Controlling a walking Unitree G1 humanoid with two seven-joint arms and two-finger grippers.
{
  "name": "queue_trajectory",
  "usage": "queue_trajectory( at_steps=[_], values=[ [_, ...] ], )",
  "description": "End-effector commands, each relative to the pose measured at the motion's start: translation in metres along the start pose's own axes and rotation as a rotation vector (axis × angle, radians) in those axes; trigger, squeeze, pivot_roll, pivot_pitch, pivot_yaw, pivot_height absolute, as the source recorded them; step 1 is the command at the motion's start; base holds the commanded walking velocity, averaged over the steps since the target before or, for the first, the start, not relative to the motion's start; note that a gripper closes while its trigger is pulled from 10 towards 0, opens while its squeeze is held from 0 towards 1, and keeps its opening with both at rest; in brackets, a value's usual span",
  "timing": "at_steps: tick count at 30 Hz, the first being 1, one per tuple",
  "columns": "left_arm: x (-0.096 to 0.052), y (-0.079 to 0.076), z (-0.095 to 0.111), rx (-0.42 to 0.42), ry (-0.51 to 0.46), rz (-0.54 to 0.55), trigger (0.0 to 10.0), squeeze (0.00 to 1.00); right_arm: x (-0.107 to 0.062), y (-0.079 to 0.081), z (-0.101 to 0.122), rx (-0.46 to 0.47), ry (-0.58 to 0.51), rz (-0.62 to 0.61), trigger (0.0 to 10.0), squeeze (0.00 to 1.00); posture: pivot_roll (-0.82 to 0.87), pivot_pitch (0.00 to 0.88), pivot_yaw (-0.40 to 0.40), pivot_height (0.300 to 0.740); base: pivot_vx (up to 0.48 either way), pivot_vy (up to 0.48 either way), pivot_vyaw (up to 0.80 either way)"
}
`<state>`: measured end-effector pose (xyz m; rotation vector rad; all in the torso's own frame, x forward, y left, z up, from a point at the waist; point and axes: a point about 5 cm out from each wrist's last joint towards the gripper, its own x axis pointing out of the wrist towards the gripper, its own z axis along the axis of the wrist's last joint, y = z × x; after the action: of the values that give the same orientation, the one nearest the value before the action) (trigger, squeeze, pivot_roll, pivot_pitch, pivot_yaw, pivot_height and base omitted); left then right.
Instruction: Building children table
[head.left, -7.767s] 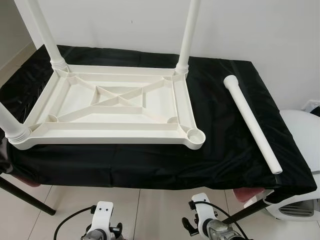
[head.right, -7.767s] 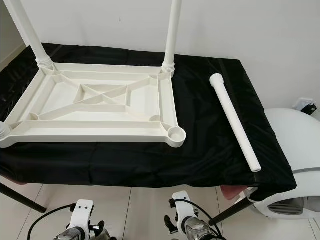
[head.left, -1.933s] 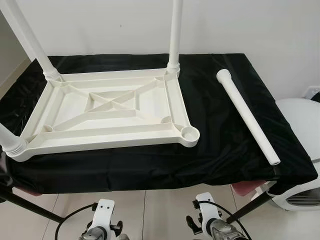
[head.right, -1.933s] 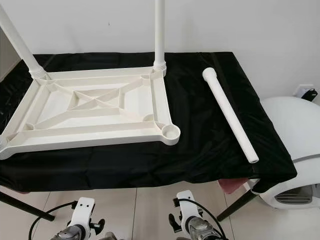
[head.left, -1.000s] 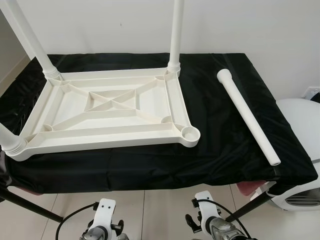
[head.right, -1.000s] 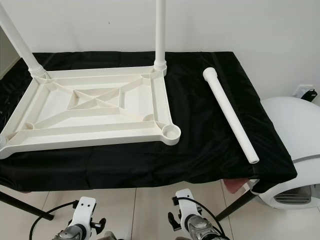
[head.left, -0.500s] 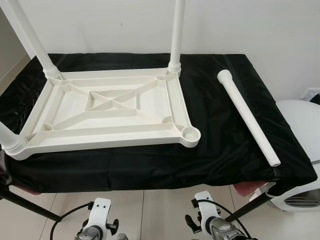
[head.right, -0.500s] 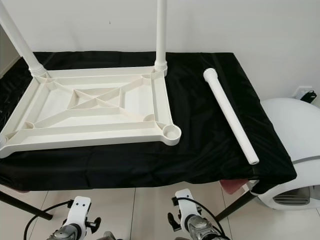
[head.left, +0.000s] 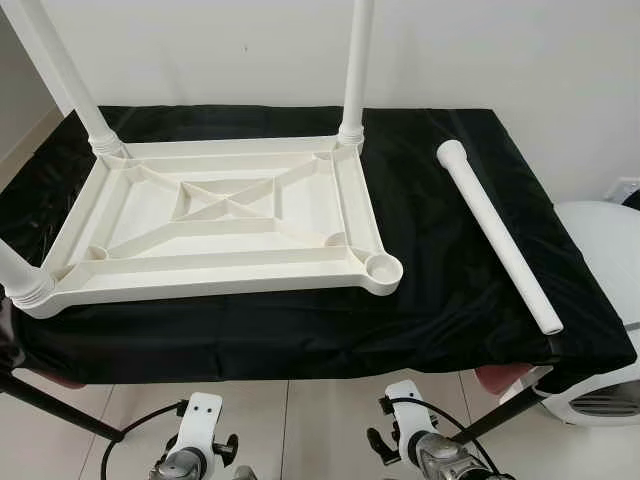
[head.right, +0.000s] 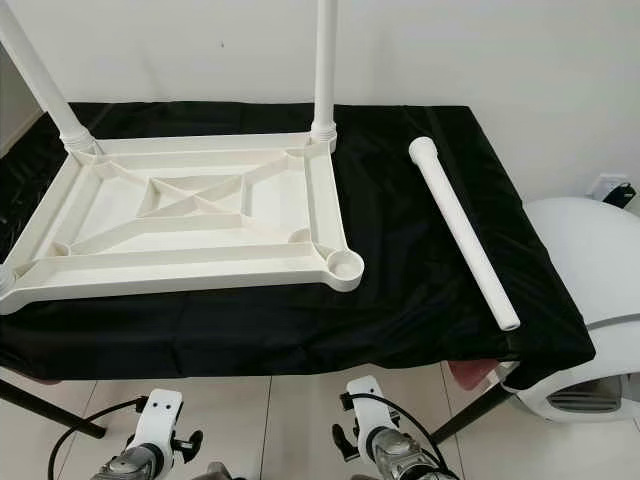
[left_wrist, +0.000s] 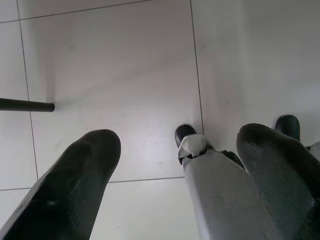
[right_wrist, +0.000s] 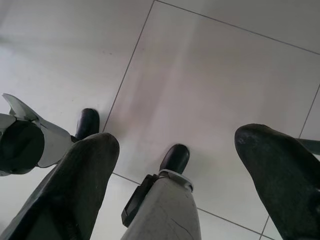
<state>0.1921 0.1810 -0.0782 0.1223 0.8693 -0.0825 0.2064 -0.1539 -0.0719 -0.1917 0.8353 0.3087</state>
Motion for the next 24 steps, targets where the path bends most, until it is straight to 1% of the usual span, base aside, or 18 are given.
queue_trajectory(
  at_steps=[1,9,16,17,18,19,20,21,24],
  values=[
    [-0.0004,-0.0027,-0.0005,-0.003,-0.001,-0.073,10.0,0.0,-0.0001,0.0051,-0.0036,-0.009,0.013,0.018,10.0,0.0,0.01,0.0,0.046,0.74,0.0,0.0,0.0],
    [-0.0016,-0.0019,-0.0036,-0.005,-0.005,-0.07,10.0,0.0,-0.0008,0.0094,-0.0086,-0.012,0.028,0.029,10.0,0.0,0.05,0.0,0.027,0.74,0.0,0.0,0.0],
    [-0.0015,-0.0024,-0.0041,-0.025,0.0,-0.059,10.0,0.0,0.0004,0.0113,-0.0059,-0.019,0.027,0.039,10.0,0.0,0.06,0.0,0.009,0.74,0.0,0.0,0.0],
    [-0.0013,-0.0029,-0.0035,-0.032,-0.003,-0.061,10.0,0.0,0.0005,0.0113,-0.0053,-0.015,0.024,0.043,10.0,0.78,0.06,0.0,0.006,0.74,0.0,0.0,0.0],
    [-0.0012,-0.0032,-0.0032,-0.038,-0.005,-0.061,10.0,0.0,0.0006,0.0113,-0.0049,-0.011,0.023,0.046,10.0,0.78,0.06,0.0,0.001,0.74,0.0,0.0,0.0],
    [-0.001,-0.0037,-0.0021,-0.044,-0.01,-0.061,10.0,0.82,0.0006,0.0115,-0.0042,0.003,0.018,0.055,10.0,1.0,0.06,0.0,0.0,0.74,0.0,0.0,0.0],
    [-0.001,-0.0037,-0.0021,-0.044,-0.01,-0.061,10.0,0.82,0.0006,0.0115,-0.0042,0.003,0.018,0.055,10.0,1.0,0.06,0.0,0.0,0.74,0.0,0.0,0.0],
    [-0.0008,-0.0043,-0.0011,-0.053,-0.017,-0.062,10.0,1.0,0.0006,0.011,-0.0043,-0.003,0.02,0.051,10.0,1.0,0.06,0.0,-0.005,0.74,0.0,0.0,0.0],
    [-0.0007,-0.0048,-0.0004,-0.06,-0.022,-0.064,10.0,1.0,0.0005,0.0105,-0.0044,-0.009,0.021,0.047,10.0,1.0,0.06,0.0,-0.005,0.74,0.0,0.0,0.0]
  ],
)
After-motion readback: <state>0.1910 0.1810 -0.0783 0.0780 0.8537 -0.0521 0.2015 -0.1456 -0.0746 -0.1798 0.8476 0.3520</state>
